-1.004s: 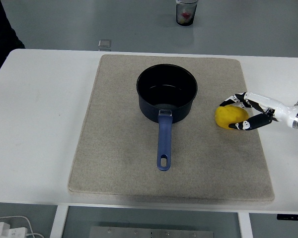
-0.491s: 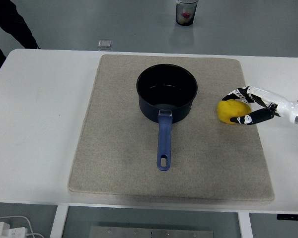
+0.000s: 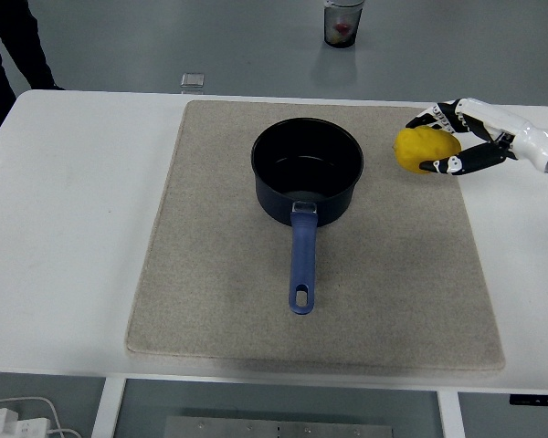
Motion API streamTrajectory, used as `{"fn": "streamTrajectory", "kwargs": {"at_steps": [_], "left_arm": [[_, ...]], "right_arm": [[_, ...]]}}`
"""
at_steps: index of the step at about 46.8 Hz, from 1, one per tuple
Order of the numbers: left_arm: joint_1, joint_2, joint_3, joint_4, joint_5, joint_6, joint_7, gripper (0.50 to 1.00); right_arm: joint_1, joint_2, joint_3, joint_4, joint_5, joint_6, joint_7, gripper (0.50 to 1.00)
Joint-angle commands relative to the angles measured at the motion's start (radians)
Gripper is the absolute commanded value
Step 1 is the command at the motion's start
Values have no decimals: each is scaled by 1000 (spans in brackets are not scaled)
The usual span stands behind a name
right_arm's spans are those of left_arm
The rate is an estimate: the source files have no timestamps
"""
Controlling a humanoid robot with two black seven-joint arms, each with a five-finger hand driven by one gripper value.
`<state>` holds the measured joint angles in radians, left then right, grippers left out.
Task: Put the potato in the blue pot
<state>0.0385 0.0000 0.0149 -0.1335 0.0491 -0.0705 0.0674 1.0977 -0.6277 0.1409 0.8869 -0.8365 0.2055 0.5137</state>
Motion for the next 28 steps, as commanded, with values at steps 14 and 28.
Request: {"fn": "streamTrajectory", "kwargs": {"at_steps": [14, 28], "left_arm": [[0, 0, 0, 2, 0, 0, 0, 996], [0, 0, -1, 2, 0, 0, 0, 996]], "right_arm": [[133, 134, -124, -60, 60, 0, -7, 500], [165, 272, -145, -155, 63, -2, -7, 500]]}}
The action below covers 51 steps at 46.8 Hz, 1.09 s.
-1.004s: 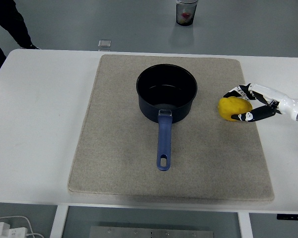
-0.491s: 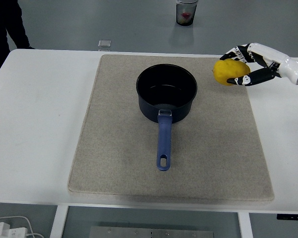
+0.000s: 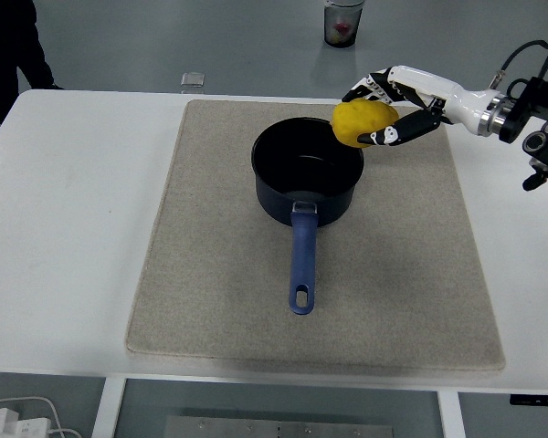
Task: Put the potato in the blue pot
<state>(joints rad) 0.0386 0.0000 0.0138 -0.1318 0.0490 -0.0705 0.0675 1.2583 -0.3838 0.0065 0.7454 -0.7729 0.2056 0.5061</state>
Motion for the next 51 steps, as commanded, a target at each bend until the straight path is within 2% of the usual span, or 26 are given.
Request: {"fn": "streamTrajectory", "kwargs": {"at_steps": [1, 30, 51], "left_arm": [[0, 0, 0, 0, 0, 0, 0, 996], [0, 0, 0, 0, 0, 0, 0, 996], [0, 0, 0, 0, 0, 0, 0, 996]], "right_arm": [[9, 37, -13, -17, 0, -2, 0, 500], [9, 178, -14, -103, 29, -9, 0, 500], [-36, 227, -13, -135, 26, -15, 0, 500]]}}
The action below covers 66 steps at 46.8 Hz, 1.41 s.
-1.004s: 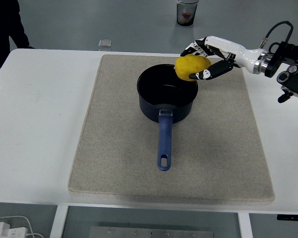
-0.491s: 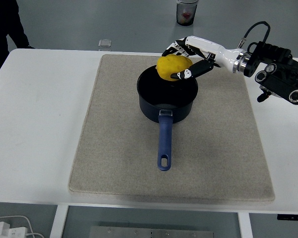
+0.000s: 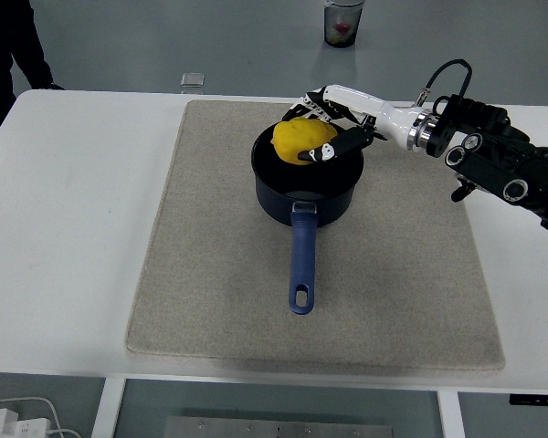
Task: Put the potato in the blue pot
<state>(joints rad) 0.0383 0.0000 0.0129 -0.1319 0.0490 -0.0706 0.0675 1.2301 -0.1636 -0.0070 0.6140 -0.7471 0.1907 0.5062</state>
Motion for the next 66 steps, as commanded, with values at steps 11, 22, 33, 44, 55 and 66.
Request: {"fn": "streamTrajectory", "kwargs": {"at_steps": [11, 22, 33, 44, 55, 66], "left_arm": [[0, 0, -1, 0, 0, 0, 0, 996], [0, 0, -1, 2, 0, 0, 0, 996], [0, 0, 1, 2, 0, 0, 0, 996], [0, 0, 1, 2, 0, 0, 0, 996], [0, 0, 1, 2, 0, 0, 0, 996], [0, 0, 1, 2, 0, 0, 0, 996]], "right_arm": [[-21, 10, 2, -11, -1, 0, 0, 500], [-21, 19, 7, -11, 0, 0, 2, 500], [-28, 21, 12, -13, 0, 0, 0, 500], [-31, 19, 13, -13, 3, 1, 0, 799], [-34, 18, 13, -13, 6, 1, 0, 905], [-34, 16, 13, -13, 8, 1, 2, 913]]}}
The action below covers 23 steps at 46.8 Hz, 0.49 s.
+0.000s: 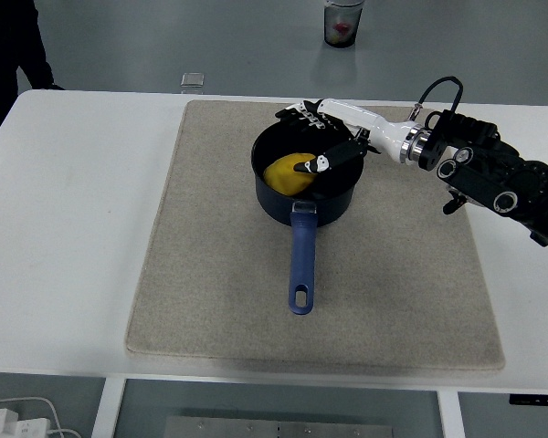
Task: Put the potato in the blue pot
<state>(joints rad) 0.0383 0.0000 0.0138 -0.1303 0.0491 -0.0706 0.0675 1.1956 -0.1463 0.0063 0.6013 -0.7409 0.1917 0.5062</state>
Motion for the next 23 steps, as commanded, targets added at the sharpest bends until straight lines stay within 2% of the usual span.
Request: {"fn": "streamTrajectory", "kwargs": {"at_steps": [1, 17, 23], "left_arm": [[0, 0, 0, 0, 0, 0, 0, 996], [0, 0, 0, 0, 0, 0, 0, 996], [0, 0, 0, 0, 0, 0, 0, 996]], "right_arm": [[1, -1, 1, 0, 2, 0, 2, 913], [1, -12, 70, 0, 9, -41, 2, 913], [1, -15, 107, 0, 101, -37, 1, 913]]}}
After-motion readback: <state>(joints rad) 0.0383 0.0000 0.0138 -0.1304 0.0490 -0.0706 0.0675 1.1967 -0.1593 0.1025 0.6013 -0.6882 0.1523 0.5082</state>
